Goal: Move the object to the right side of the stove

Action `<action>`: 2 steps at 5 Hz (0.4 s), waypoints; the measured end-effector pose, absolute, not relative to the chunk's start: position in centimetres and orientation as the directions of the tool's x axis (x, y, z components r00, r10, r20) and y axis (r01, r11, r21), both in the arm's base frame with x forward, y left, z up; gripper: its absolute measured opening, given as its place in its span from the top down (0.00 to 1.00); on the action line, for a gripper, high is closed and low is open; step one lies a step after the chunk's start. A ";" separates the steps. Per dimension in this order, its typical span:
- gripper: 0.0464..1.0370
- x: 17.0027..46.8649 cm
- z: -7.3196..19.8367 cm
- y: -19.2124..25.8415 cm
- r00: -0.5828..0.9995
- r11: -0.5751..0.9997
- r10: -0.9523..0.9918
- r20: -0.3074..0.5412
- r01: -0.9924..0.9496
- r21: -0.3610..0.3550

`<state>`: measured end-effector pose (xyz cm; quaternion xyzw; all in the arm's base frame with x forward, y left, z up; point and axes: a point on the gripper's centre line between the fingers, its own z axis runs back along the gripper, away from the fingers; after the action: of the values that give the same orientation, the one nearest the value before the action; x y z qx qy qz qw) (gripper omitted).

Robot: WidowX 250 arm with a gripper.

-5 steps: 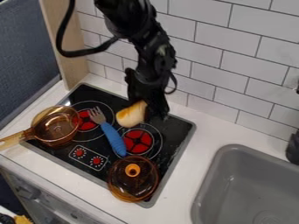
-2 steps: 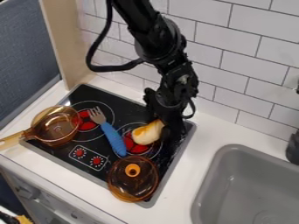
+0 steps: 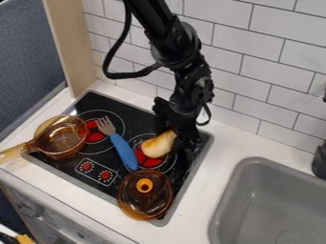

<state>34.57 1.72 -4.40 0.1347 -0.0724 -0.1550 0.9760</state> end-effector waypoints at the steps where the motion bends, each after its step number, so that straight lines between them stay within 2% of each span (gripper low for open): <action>1: 0.09 34.0 -4.3 2.9 0.963 0.929 -0.261 0.071 0.230 0.291; 2: 0.03 33.8 -4.3 2.9 0.968 0.934 -0.244 0.063 0.217 0.285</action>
<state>33.83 2.90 -4.28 0.1395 -0.0486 -0.1171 0.9821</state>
